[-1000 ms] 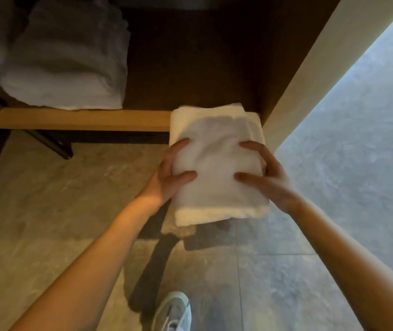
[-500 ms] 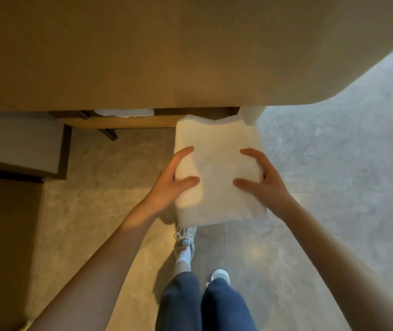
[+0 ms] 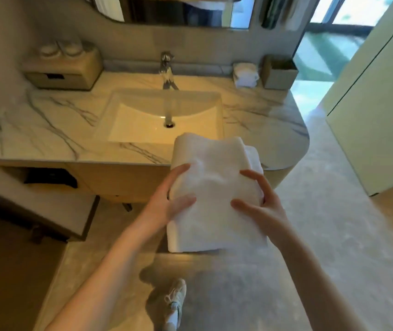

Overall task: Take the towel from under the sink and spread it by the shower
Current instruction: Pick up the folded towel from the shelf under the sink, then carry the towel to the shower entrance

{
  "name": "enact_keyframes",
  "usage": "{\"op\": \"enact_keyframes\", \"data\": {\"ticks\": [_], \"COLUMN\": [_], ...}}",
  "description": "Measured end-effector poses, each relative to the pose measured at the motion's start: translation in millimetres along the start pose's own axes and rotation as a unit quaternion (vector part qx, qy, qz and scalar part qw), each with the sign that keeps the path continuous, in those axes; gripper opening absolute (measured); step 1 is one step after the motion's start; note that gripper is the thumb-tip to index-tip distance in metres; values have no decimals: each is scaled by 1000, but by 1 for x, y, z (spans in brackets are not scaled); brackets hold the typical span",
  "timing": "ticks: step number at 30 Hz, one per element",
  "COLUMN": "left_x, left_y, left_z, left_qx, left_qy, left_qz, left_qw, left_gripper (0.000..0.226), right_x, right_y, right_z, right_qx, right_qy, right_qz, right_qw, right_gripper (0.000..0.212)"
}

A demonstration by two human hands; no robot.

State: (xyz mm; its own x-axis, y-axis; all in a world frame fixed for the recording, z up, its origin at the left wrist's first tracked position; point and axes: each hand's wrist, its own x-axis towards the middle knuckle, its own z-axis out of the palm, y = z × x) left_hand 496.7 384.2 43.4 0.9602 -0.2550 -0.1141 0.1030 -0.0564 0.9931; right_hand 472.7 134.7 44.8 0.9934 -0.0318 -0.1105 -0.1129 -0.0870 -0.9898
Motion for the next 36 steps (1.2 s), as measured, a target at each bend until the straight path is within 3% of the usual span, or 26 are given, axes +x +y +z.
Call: {"op": "enact_keyframes", "data": {"ticks": [9,13,18,23,28,33,36], "left_x": [71,95,122,153,151,114,73], "left_y": [107,118,117,112,110,102,98], "left_z": [-25,-29,-19,3,45,87,116], "left_qx": [117,117,118,120,97,57,53], "left_qy": [34,39,64,127,248,393,488], "left_qz": [162,174,163,144,109,60,45], "left_qw": [979,977,978,974,958,916,870], "left_gripper": [64,63,63,61,60,65,65], "right_x": [63,86,122,175,225,244,233], "right_y": [-104,-112,-111,-105,-105,-107,-105], "right_z": [-1,-1,-15,-40,-69,-73,-59], "right_qx": [-41,-46,-39,-17,-33,-44,-31], "right_qy": [45,76,55,-21,-138,-290,-389], "right_qz": [-128,-160,-162,-166,-169,-178,-181], "right_qw": [990,983,984,986,975,939,903], "right_gripper": [62,65,57,55,55,60,57]}}
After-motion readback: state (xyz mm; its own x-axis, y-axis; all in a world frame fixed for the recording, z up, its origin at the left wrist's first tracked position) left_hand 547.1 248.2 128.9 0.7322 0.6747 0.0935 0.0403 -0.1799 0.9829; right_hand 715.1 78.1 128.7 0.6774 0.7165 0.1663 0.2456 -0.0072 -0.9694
